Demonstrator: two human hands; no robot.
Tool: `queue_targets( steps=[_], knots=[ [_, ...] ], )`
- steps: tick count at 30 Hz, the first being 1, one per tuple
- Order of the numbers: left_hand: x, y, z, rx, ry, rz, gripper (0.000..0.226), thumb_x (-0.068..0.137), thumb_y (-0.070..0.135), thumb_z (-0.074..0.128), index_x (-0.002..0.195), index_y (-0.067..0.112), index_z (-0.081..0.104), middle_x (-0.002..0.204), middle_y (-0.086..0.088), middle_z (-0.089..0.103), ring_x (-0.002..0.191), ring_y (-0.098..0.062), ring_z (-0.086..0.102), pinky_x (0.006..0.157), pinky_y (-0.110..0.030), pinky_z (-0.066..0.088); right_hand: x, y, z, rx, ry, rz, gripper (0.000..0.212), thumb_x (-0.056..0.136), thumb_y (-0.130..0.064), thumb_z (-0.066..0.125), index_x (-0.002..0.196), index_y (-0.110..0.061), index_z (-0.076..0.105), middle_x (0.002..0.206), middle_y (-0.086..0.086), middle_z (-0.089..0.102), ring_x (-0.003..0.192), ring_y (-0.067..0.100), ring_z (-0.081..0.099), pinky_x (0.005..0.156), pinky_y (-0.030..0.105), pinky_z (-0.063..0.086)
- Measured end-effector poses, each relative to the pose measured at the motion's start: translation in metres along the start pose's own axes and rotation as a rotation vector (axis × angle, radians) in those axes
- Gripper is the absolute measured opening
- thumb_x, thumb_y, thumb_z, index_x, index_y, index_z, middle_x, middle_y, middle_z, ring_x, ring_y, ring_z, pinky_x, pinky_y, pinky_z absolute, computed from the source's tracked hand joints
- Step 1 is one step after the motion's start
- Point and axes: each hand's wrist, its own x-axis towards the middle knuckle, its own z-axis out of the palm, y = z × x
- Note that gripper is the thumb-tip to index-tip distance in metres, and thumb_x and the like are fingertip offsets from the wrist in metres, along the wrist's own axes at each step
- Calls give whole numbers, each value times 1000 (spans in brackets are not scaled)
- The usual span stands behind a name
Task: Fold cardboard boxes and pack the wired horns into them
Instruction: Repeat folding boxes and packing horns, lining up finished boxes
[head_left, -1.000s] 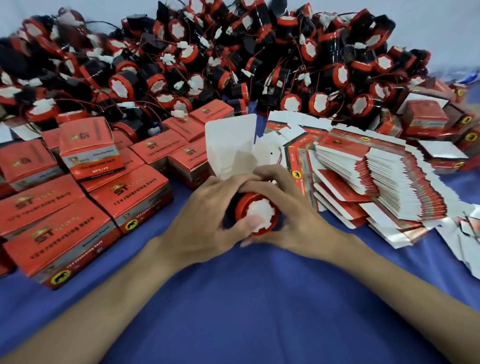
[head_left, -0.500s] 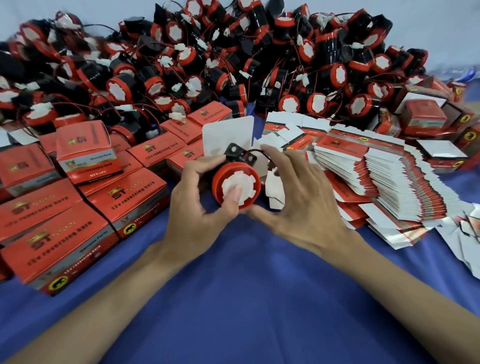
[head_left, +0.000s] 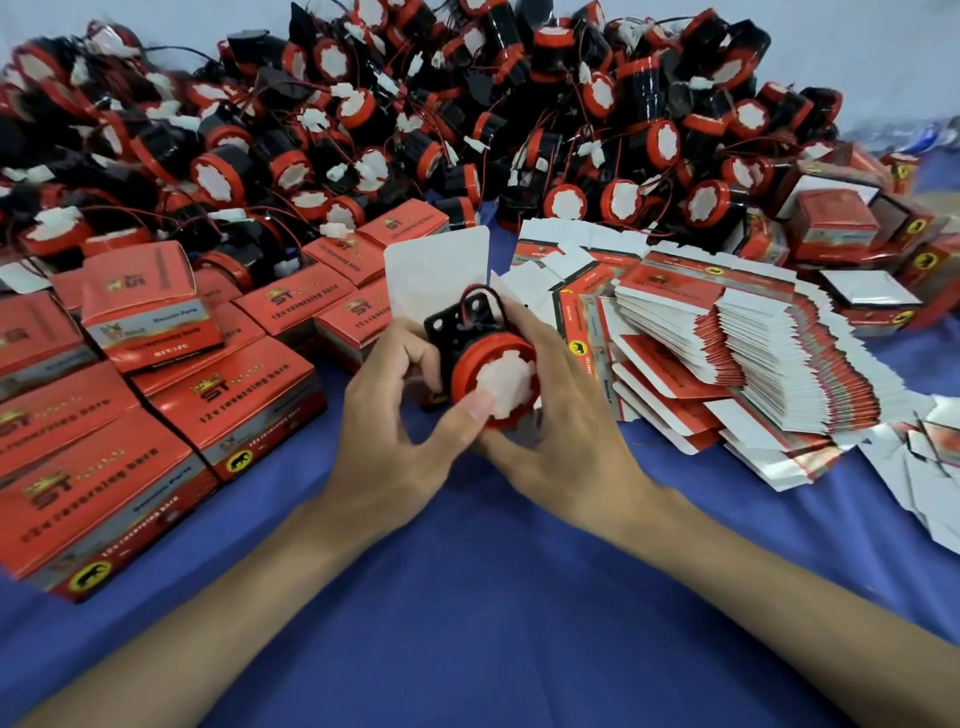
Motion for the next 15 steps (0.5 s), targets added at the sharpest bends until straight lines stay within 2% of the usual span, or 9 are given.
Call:
queue_targets(
  steps=[2, 3, 4, 7, 9, 11, 12, 14, 15],
  knots=[
    [0, 0, 0, -81, -6, -10, 23, 80, 30, 60, 87, 19, 41, 86, 13, 53, 77, -4, 55, 67, -22, 47, 2, 1, -5, 4, -1, -64, 81, 77, -21, 71, 145, -14, 29, 137, 5, 46, 120, 4, 46, 94, 3, 35],
    [0, 0, -1, -140, -4, -14, 27, 80, 27, 62, 94, 20, 40, 92, 17, 54, 81, -3, 57, 69, -19, 48, 3, 1, -8, 15, -11, -97, 81, 75, -16, 72, 144, -14, 30, 137, 3, 45, 122, 2, 44, 97, 5, 35],
    [0, 0, -1, -191, -3, -13, 35, 79, 25, 63, 103, 22, 38, 103, 15, 53, 89, -5, 60, 71, -20, 49, 5, 2, -11, 34, -34, -127, 80, 75, -15, 72, 143, -14, 31, 136, 1, 44, 123, 1, 42, 99, 6, 34],
    [1, 0, -5, -184, -73, 2, 72, 73, 25, 70, 132, 25, 28, 129, -4, 46, 116, -20, 56, 84, -29, 53, 8, 0, -21, 139, -185, -138, 75, 79, -25, 68, 143, -20, 29, 135, -19, 41, 126, -12, 38, 99, 5, 33],
    [2, 0, -6, -130, -154, 0, 86, 72, 27, 73, 143, 22, 25, 140, -5, 43, 130, -23, 48, 98, -35, 48, 7, 2, -25, 179, -291, -100, 77, 82, -27, 67, 146, -26, 24, 138, -32, 37, 130, -14, 34, 101, 5, 31],
    [3, 1, -7, -56, -186, 32, 82, 71, 31, 76, 141, 18, 33, 144, -2, 44, 135, -21, 44, 105, -37, 44, 7, 6, -29, 170, -337, -85, 83, 84, -23, 67, 149, -32, 16, 146, -30, 28, 136, -10, 29, 105, 8, 27],
    [4, 2, -7, -30, -182, 53, 78, 70, 34, 77, 136, 17, 38, 142, 4, 47, 132, -16, 47, 104, -31, 44, 7, 6, -30, 168, -347, -83, 86, 85, -20, 67, 150, -34, 12, 148, -28, 25, 138, -7, 27, 106, 8, 27],
    [5, 4, -7, -20, -139, 69, 71, 70, 43, 79, 127, 20, 43, 132, 18, 53, 123, -9, 54, 97, -21, 46, 6, 5, -30, 150, -350, -81, 87, 88, -15, 65, 151, -34, 7, 151, -25, 21, 140, 2, 29, 104, 13, 35],
    [5, 5, -7, -31, -101, 63, 68, 70, 44, 79, 123, 20, 44, 128, 19, 56, 119, -9, 57, 94, -20, 47, 6, 3, -28, 122, -329, -79, 87, 89, -12, 64, 151, -31, 6, 152, -20, 22, 139, 7, 32, 102, 19, 41]
  ],
)
